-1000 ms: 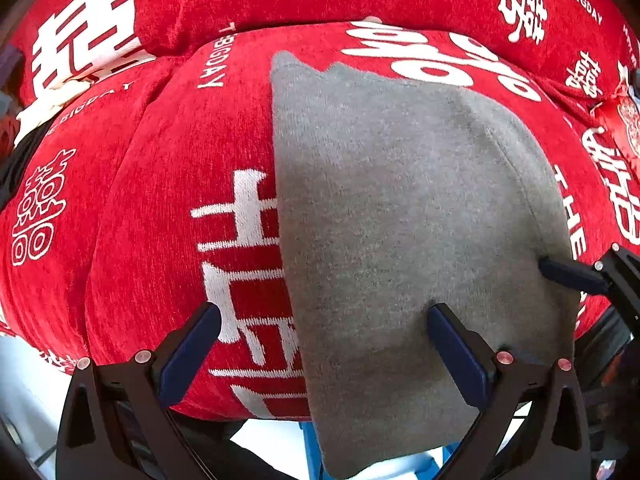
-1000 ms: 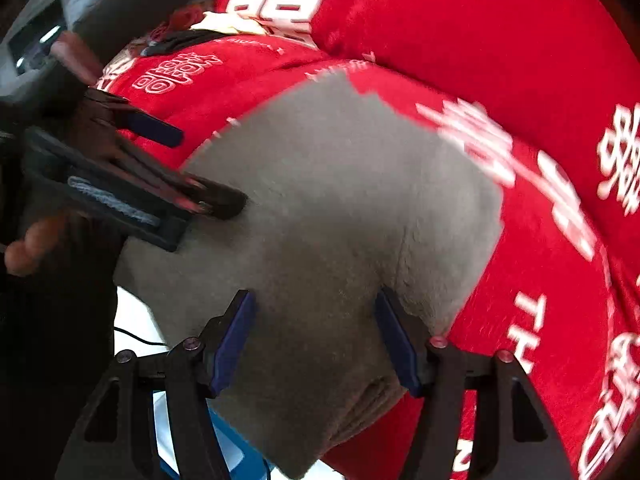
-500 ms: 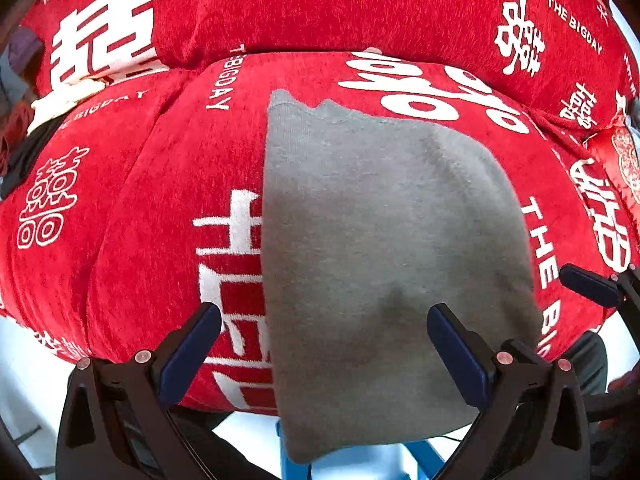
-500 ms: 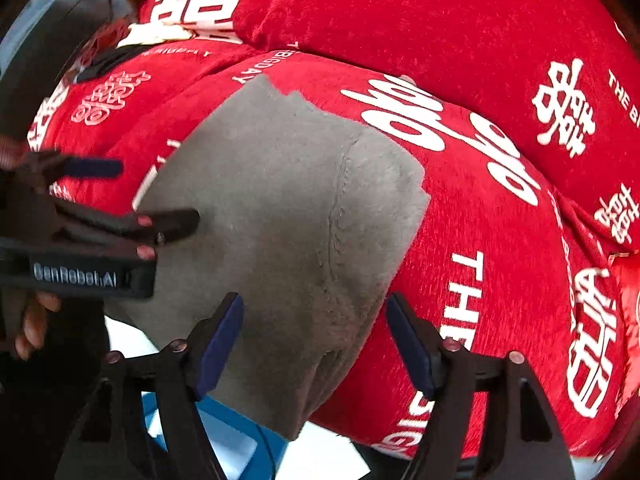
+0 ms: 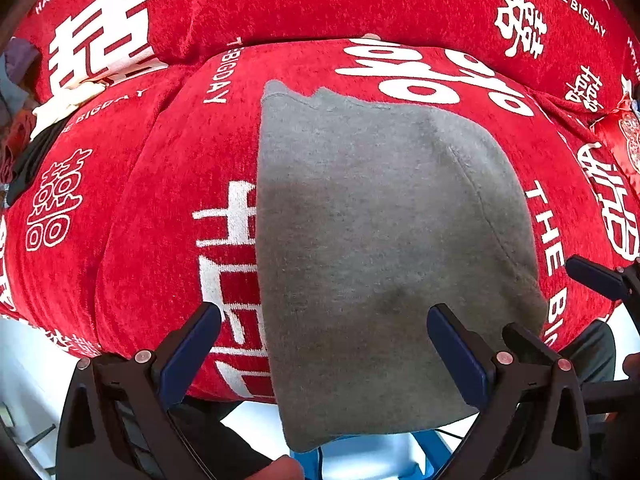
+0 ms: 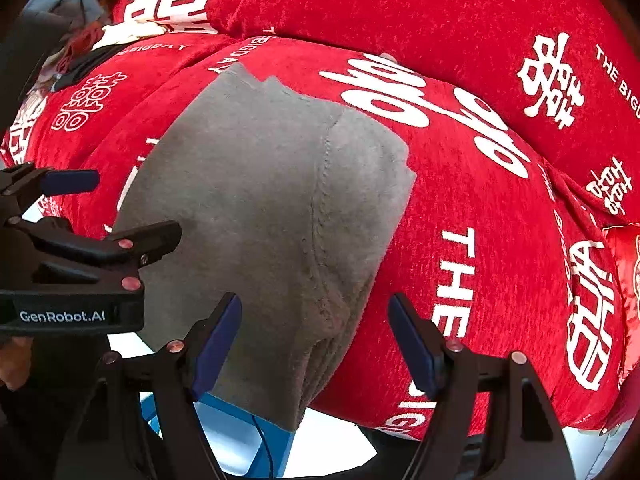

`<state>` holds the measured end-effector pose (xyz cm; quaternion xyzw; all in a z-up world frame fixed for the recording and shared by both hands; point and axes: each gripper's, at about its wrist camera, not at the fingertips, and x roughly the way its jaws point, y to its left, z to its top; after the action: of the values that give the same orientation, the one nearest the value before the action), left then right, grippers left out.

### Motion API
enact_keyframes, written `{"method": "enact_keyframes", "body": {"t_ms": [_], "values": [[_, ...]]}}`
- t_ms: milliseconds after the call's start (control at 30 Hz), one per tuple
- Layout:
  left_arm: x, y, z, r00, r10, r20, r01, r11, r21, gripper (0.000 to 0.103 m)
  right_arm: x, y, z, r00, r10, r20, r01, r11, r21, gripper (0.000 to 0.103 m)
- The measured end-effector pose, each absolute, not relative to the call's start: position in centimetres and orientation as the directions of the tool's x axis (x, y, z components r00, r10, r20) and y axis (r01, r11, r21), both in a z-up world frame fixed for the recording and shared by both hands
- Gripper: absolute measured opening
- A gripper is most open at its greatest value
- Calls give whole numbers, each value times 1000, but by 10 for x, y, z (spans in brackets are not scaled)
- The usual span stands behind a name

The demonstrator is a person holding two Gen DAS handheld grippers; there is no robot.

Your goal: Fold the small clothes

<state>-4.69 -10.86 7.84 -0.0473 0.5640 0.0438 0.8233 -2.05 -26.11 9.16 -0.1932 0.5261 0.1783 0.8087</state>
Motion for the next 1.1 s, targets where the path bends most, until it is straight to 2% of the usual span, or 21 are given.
{"method": "enact_keyframes", "body": {"t_ms": [1100], "values": [[-45,-114,76,349,39,-936,-119,993,-3,103,-16,-267,90,385,114,-916,-480,872,-93,78]]}}
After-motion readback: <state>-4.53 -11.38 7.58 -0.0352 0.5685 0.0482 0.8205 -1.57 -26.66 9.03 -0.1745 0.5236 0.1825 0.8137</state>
